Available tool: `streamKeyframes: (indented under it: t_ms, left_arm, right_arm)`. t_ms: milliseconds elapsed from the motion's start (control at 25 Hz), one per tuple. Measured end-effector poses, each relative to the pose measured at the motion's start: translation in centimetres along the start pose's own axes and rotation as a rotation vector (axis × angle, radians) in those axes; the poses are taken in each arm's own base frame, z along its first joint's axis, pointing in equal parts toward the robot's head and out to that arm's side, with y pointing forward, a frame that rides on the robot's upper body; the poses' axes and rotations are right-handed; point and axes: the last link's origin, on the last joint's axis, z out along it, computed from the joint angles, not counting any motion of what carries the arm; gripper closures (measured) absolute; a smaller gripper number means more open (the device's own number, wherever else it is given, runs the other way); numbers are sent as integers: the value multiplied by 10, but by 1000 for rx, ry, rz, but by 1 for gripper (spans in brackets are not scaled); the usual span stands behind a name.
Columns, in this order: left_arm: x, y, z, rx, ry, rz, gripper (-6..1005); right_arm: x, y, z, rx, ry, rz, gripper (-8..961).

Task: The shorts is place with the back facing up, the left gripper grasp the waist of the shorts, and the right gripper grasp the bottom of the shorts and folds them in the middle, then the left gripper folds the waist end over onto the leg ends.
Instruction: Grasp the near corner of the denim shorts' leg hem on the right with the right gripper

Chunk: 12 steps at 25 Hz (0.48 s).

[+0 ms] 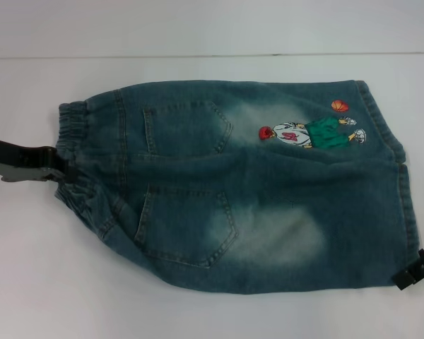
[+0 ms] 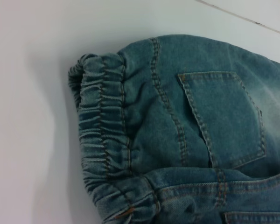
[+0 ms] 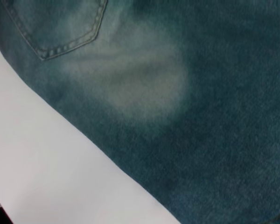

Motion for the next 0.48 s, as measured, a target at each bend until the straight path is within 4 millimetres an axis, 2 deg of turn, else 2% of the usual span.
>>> streamKeyframes:
  t_ms: [480]
  left_arm:
    - [0,1,1,-7,1,0,946]
  right_arm:
    - [-4,8,11,-12,25,-53,125]
